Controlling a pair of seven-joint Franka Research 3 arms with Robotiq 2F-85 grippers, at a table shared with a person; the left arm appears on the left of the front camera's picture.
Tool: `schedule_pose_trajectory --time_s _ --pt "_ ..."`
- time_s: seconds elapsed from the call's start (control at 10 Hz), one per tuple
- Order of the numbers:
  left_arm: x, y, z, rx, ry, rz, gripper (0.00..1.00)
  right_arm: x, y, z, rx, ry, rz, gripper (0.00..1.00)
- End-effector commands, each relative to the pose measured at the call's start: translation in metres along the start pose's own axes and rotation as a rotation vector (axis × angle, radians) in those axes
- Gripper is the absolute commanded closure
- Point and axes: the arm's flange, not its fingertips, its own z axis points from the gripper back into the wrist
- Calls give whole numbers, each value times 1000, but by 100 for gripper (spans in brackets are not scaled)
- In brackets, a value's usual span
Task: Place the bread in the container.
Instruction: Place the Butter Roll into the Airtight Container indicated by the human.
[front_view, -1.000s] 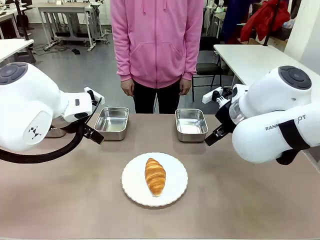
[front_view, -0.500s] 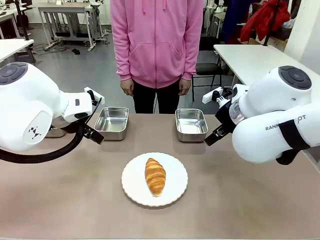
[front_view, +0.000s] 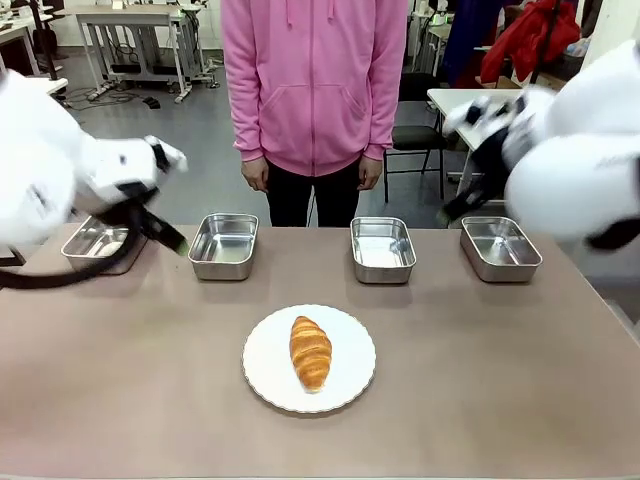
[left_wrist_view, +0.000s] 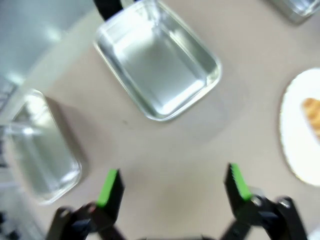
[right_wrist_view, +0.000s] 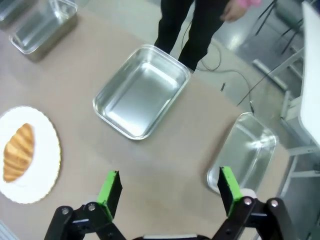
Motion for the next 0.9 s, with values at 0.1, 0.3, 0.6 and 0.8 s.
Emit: schedule_pose_trajectory --time_s 0.1,0.3,0.6,0.8 --pt "17 124 58 -184 -18 -59 0 2 -78 79 58 -52 10 0" --pt "-7 183 79 -264 -97 -131 0 -25 -129 115 77 -101 -37 0" --pt "-42 213 94 -249 -209 -170 0 -54 -162 121 155 -210 -64 0" --pt "-34 203 102 -265 -157 -150 0 -45 -150 132 77 -135 -65 0"
